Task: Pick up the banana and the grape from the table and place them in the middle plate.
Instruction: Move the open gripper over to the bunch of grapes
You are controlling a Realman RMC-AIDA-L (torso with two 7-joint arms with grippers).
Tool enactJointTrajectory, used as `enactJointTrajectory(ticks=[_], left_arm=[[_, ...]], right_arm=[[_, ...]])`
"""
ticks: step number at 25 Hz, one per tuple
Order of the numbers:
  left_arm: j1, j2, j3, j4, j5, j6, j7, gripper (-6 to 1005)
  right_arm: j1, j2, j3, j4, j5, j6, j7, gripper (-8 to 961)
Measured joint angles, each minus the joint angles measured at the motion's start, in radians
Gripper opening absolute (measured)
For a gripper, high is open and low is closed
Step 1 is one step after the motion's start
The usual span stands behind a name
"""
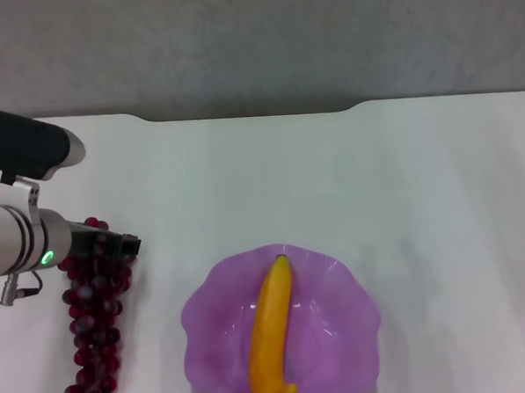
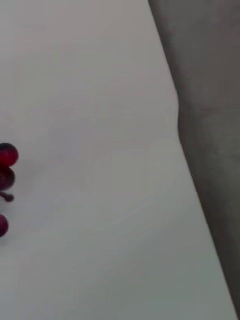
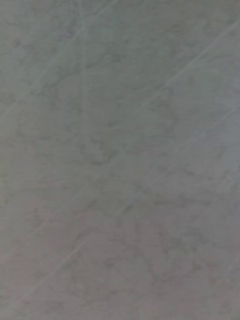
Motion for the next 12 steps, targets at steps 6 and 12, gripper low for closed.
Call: enactJointTrajectory(ticks=[6,12], left_arm=[[-0.015,0.000,0.004,0.027,0.005,0.001,-0.001,850],[-0.030,-0.001,0.010,0.057,0.012,0.022,-0.001,850]], right_arm=[[0.031,0.001,0.024,0.013,0.001,0.066,0.006,583],[0.046,0.002,0.036,0.019,0.003,0.099,0.010,580]])
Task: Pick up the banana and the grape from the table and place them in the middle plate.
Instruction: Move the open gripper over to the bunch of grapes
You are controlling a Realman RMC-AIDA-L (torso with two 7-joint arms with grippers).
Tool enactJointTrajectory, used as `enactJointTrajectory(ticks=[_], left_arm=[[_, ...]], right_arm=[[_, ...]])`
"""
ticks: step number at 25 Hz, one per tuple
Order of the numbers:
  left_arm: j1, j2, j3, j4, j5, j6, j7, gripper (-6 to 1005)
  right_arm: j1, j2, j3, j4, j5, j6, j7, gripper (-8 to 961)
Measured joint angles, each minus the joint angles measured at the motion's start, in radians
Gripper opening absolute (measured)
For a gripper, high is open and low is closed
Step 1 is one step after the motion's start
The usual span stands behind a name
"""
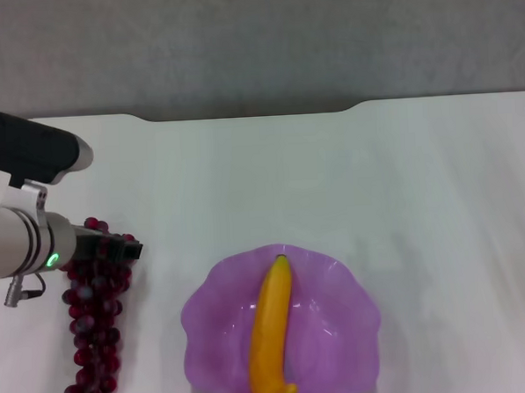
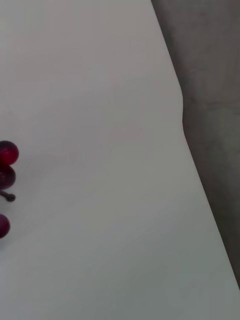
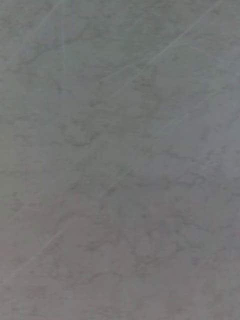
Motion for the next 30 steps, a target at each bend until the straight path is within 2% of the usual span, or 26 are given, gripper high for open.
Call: enactJointTrajectory(ticks=[11,16,22,30], left_arm=[[-0.021,0.000,-0.010,0.052,-0.007,0.008,-0.007,849],[-0.036,0.001,-0.027,0.086,-0.008,0.009,-0.009,626],[-0.035,0.001,-0.036,0.088,-0.008,0.008,-0.010,449],[-0.014,0.001,-0.034,0.047,-0.006,0.015,-0.008,386]], right_arm=[[0.001,-0.001,0.002,0.002,0.002,0.002,0.001,576],[0.002,-0.001,0.000,0.001,0.002,0.002,0.001,576],[0.001,-0.001,-0.002,-0.001,0.002,0.002,0.002,576],[0.003,-0.002,-0.004,0.002,0.002,0.003,0.002,576]])
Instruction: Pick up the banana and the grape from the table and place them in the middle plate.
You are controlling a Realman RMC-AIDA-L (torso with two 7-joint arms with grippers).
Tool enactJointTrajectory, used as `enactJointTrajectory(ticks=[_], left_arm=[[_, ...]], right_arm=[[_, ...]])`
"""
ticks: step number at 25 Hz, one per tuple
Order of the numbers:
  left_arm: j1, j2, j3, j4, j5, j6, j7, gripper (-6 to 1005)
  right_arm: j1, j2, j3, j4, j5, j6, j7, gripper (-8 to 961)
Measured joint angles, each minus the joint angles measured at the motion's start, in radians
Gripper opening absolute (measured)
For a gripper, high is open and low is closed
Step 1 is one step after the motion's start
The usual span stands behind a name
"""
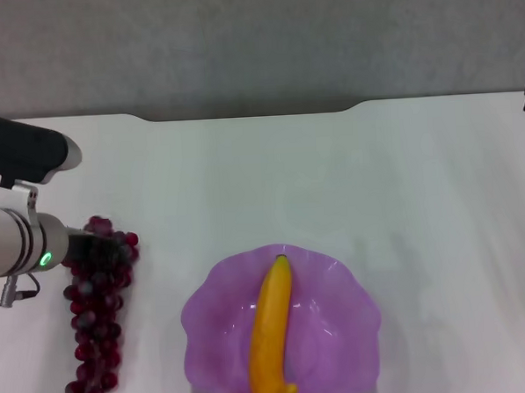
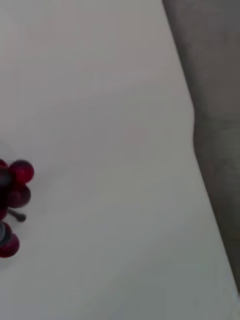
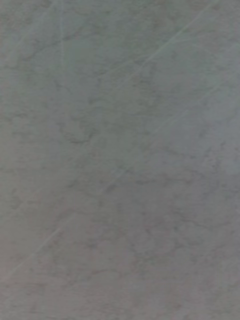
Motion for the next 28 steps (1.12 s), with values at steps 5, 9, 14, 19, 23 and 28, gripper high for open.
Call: enactJointTrajectory(ticks=[5,9,14,19,23,28], left_arm=[[0.065,-0.001,0.009,-0.129,0.005,-0.009,0.004,353],[0.102,0.000,0.009,-0.204,0.006,-0.028,0.006,322],[0.128,0.001,0.001,-0.283,0.043,-0.071,0.005,300],[0.184,0.000,0.000,-0.400,0.059,-0.091,0.005,291],[0.221,0.000,0.005,-0.500,0.055,-0.083,0.013,285],[0.249,-0.001,0.011,-0.594,0.050,-0.082,0.033,281]], right_arm=[[0.001,0.000,0.000,0.000,0.000,0.001,0.000,576],[0.001,0.000,0.001,0.000,0.000,0.002,0.000,576],[0.001,0.000,-0.001,0.000,0.000,0.002,0.000,576],[0.001,0.000,0.000,0.000,0.000,0.002,0.000,576],[0.002,0.000,0.000,0.000,0.000,0.002,0.000,576],[0.007,0.000,0.003,0.000,0.000,0.023,0.000,576]])
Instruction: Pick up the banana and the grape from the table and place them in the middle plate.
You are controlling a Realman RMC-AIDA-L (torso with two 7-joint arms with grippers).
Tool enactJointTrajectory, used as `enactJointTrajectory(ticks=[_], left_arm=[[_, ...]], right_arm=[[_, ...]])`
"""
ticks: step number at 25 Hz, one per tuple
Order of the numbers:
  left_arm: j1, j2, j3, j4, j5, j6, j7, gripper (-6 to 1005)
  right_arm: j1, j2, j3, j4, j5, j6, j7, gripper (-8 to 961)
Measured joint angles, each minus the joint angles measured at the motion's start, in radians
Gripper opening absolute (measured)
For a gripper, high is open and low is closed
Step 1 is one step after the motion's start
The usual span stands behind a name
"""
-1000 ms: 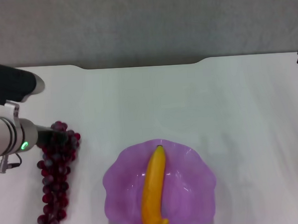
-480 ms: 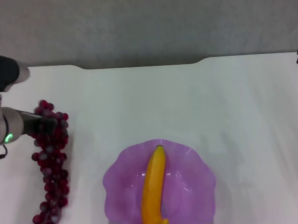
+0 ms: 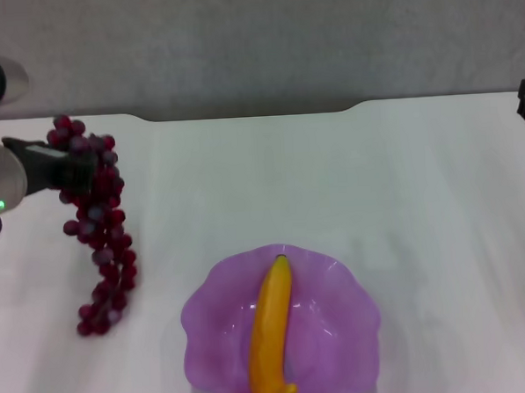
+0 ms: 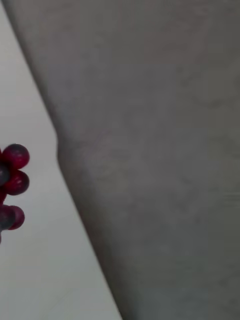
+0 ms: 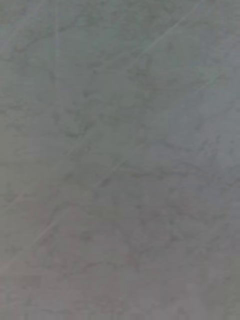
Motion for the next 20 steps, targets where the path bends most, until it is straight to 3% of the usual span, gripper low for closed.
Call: enactJointTrajectory(ticks=[8,17,20], left_arm=[[0.064,0.000,-0.002,-0.195,-0.070,-0.037,0.080,275],[0.149,0.000,-0.009,-0.442,-0.264,-0.098,0.230,270],[0.164,0.000,-0.002,-0.477,-0.335,-0.116,0.273,268]], right_arm=[[-0.001,0.001,0.004,0.000,0.000,0.003,0.000,576],[-0.004,0.002,0.005,-0.002,0.000,0.003,0.000,576],[-0.006,0.002,0.005,-0.001,0.000,0.004,0.000,576]])
